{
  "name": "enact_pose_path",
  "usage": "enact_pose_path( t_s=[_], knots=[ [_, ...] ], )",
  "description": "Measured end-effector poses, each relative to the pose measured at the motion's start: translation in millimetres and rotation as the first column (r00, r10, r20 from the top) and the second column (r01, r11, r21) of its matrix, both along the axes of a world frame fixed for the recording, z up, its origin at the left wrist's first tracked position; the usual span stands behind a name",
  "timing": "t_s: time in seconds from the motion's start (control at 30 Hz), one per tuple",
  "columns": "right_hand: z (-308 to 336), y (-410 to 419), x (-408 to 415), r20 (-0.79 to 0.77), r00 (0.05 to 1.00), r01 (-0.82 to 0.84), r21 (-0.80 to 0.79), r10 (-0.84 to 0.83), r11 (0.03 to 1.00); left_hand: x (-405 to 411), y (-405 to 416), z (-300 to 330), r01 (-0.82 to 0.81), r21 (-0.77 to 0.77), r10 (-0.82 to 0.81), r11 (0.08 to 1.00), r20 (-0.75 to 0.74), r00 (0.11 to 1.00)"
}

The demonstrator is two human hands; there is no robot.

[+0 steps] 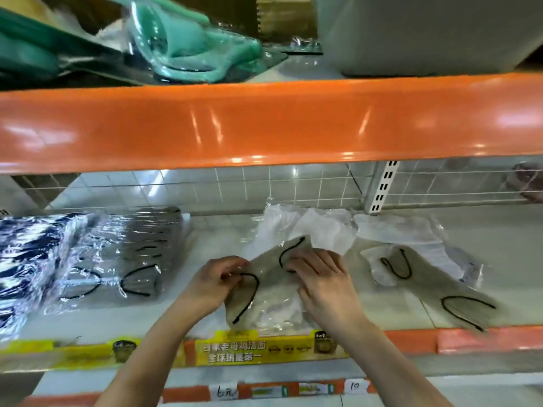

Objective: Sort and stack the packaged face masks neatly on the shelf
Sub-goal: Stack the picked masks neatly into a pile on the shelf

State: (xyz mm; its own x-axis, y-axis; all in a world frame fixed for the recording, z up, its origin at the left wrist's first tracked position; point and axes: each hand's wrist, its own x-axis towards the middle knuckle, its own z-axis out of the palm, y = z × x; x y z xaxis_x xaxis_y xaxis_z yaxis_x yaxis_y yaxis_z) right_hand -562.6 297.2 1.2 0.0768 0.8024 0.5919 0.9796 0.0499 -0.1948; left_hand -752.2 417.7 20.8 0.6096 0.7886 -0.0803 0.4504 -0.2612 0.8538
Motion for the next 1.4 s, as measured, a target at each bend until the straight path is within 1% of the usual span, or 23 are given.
enact_pose_path(
  t_s=[0.07,0.13,0.2,0.23,0.27,0.33,0.4,0.47,0.5,0.57,0.63,0.73,0.83,0.9,0.97,1.03,1.1,1.13,1.2,1.23,1.3,1.33,1.4],
  knots=[
    [-2.4,11.0,-15.0,-0.042,0.999,0.019,0.016,-0.018,1.0,-16.0,9.4,1.1,-0.022,0.071,0.023,0.997,-0.013,1.0],
    [-4.9,21.3,-30.4,-0.101,0.994,0.039,0.037,-0.035,0.999,-29.3,15.7,2.9,-0.047,0.081,0.05,0.996,-0.037,0.998],
    [-5.6,31.8,-43.9,-0.215,0.977,0.029,0.085,-0.01,0.996,-41.0,17.4,8.6,-0.066,0.076,0.07,0.995,-0.05,0.996],
    [-4.6,37.1,-49.3,-0.285,0.958,0.0,0.127,0.036,0.992,-46.8,17.9,12.2,-0.07,0.052,0.072,0.996,-0.042,0.996],
    [-3.7,42.1,-54.0,-0.35,0.932,-0.039,0.172,0.098,0.984,-52.8,18.0,16.5,-0.074,-0.001,0.074,0.997,-0.022,0.997],
    [-1.6,50.2,-62.9,-0.433,0.879,-0.112,0.219,0.199,0.969,-63.9,18.7,21.8,-0.078,-0.175,0.091,0.981,0.065,0.994],
    [-0.1,56.6,-73.9,-0.484,0.845,-0.146,0.203,0.229,0.968,-72.3,17.7,22.0,-0.058,-0.344,0.12,0.937,0.164,0.979],
    [2.6,63.6,-89.0,-0.52,0.825,-0.156,0.167,0.221,0.974,-76.5,15.2,18.5,-0.026,-0.453,0.145,0.891,0.232,0.962],
    [3.9,67.6,-96.6,-0.515,0.827,-0.168,0.159,0.227,0.973,-77.5,14.5,14.4,-0.037,-0.463,0.166,0.886,0.242,0.956],
    [3.9,76.4,-107.3,-0.469,0.851,-0.186,0.15,0.236,0.971,-80.9,16.7,5.1,-0.134,-0.432,0.261,0.892,0.252,0.932],
    [-0.4,84.5,-110.6,-0.454,0.877,-0.122,0.108,0.158,0.987,-87.2,22.7,-2.5,-0.272,-0.445,0.419,0.853,0.274,0.866],
    [-4.5,88.4,-111.5,-0.551,0.833,-0.031,0.029,0.042,0.999,-100.4,31.1,-7.6,-0.364,-0.538,0.583,0.76,0.316,0.749],
    [-5.1,90.1,-123.8,-0.599,0.797,-0.054,0.052,0.075,0.997,-114.1,34.4,-10.3,-0.386,-0.592,0.654,0.707,0.34,0.676],
    [-6.4,89.4,-137.9,-0.51,0.851,-0.122,0.038,0.124,0.992,-120.9,35.2,-11.6,-0.367,-0.642,0.693,0.673,0.374,0.617],
    [-8.9,89.2,-155.0,-0.367,0.92,-0.18,-0.075,0.14,0.981,-126.9,35.8,-12.2,-0.322,-0.699,0.72,0.639,0.397,0.569],
    [-10.7,91.7,-173.2,-0.257,0.952,-0.218,-0.194,0.165,0.957,-133.2,34.8,-12.2,-0.252,-0.729,0.714,0.637,0.434,0.55],
    [-17.3,98.3,-187.8,-0.213,0.958,-0.232,-0.17,0.194,0.958,-141.1,34.0,-11.3,-0.204,-0.717,0.679,0.666,0.47,0.564],
    [-19.4,102.0,-193.1,-0.233,0.953,-0.231,-0.135,0.196,0.964,-145.3,33.4,-9.6,-0.206,-0.702,0.666,0.681,0.477,0.574],
    [-24.9,111.2,-199.5,-0.279,0.943,-0.21,-0.069,0.183,0.975,-156.9,36.2,-10.7,-0.27,-0.648,0.656,0.712,0.476,0.586],
    [-25.4,115.4,-202.3,-0.28,0.945,-0.19,-0.043,0.17,0.981,-164.3,39.7,-13.8,-0.348,-0.588,0.656,0.73,0.459,0.6],
    [-26.9,122.4,-209.9,-0.273,0.946,-0.191,-0.029,0.176,0.981,-178.9,44.6,-18.4,-0.528,-0.394,0.658,0.752,0.405,0.635],
    [-27.9,125.7,-213.9,-0.265,0.943,-0.218,-0.025,0.203,0.976,-185.6,45.8,-20.4,-0.6,-0.286,0.663,0.747,0.385,0.642],
    [-30.5,132.1,-221.8,-0.231,0.934,-0.28,0.004,0.273,0.96,-197.7,45.8,-21.2,-0.708,-0.044,0.677,0.705,0.338,0.653]
  ],
)
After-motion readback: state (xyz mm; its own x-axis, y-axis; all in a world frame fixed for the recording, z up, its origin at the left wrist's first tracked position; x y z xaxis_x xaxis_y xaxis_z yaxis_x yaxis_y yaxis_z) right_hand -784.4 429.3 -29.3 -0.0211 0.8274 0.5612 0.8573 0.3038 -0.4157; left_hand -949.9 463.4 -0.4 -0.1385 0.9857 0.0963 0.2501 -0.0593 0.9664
